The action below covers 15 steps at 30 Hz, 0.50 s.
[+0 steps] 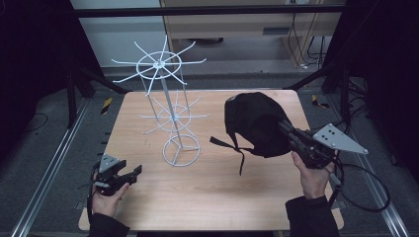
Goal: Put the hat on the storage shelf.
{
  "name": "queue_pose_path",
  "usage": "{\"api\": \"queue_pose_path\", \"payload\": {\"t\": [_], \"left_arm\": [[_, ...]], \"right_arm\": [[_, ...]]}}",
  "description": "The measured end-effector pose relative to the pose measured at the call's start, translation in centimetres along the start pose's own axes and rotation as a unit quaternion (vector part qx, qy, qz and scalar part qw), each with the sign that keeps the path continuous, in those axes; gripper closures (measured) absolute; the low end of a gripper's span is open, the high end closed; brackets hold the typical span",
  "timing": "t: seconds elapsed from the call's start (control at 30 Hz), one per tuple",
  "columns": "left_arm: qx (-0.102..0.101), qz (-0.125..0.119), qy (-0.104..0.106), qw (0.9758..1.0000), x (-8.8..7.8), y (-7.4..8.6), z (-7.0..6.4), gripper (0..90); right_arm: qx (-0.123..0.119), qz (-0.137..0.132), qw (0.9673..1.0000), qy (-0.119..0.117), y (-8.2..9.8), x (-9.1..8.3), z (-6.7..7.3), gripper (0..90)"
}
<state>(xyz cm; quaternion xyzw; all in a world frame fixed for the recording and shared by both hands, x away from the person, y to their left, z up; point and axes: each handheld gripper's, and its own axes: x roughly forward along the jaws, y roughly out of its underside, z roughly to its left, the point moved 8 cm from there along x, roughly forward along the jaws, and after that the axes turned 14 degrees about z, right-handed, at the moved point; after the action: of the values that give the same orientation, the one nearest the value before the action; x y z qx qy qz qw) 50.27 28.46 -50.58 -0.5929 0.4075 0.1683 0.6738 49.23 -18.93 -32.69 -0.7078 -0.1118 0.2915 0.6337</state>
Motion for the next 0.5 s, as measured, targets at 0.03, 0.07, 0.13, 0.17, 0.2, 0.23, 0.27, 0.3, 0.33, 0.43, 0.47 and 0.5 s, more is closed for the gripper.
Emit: {"api": "queue_pose_path", "payload": {"t": [0.03,0.07,0.13,0.17,0.2,0.23,0.27,0.3,0.33,0.43,0.47,0.5], "left_arm": [[0.000,0.000,0.001,1.0000,0.0,0.0,0.0,32.7],[0.000,0.000,0.000,1.0000,0.0,0.0,0.0,32.7],[-0.001,-0.001,0.000,1.0000,0.0,0.0,0.0,32.7],[-0.001,-0.001,0.000,1.0000,0.0,0.0,0.1,32.7],[-0.002,-0.001,0.001,1.0000,0.0,0.0,0.1,32.7],[-0.002,-0.001,0.001,1.0000,0.0,0.0,0.1,32.7],[-0.001,-0.001,0.000,1.0000,0.0,0.0,0.1,32.7],[-0.001,-0.001,0.000,1.0000,0.0,0.0,0.1,32.7],[-0.001,-0.001,0.000,1.0000,0.0,0.0,0.1,32.7],[-0.001,-0.001,0.000,1.0000,0.0,0.0,0.1,32.7],[0.000,0.000,0.000,1.0000,0.0,0.0,0.1,32.7],[0.000,0.000,-0.001,1.0000,0.0,0.0,0.1,32.7]], "right_arm": [[0.000,-0.007,1.0000,0.000,-0.3,-0.1,0.1,87.0],[0.003,-0.014,0.9999,-0.001,-0.6,-0.2,0.2,87.0],[0.010,-0.027,0.9996,-0.002,-1.2,-0.3,0.3,87.0],[0.012,-0.033,0.9994,-0.002,-1.4,-0.4,0.3,87.0],[0.014,-0.037,0.9992,-0.002,-1.6,-0.4,0.4,87.0],[0.015,-0.041,0.9990,-0.002,-1.8,-0.3,0.5,87.0],[0.013,-0.046,0.9988,0.000,-2.1,-0.3,0.5,87.0],[0.012,-0.051,0.9986,-0.001,-2.3,-0.3,0.6,87.0],[0.012,-0.057,0.9983,-0.001,-2.6,-0.3,0.7,87.0],[0.014,-0.071,0.9974,0.000,-3.5,-0.3,0.9,87.0],[0.015,-0.076,0.9970,-0.001,-3.8,-0.3,1.0,87.0],[0.015,-0.080,0.9967,-0.004,-4.1,-0.2,1.1,87.0]]}}
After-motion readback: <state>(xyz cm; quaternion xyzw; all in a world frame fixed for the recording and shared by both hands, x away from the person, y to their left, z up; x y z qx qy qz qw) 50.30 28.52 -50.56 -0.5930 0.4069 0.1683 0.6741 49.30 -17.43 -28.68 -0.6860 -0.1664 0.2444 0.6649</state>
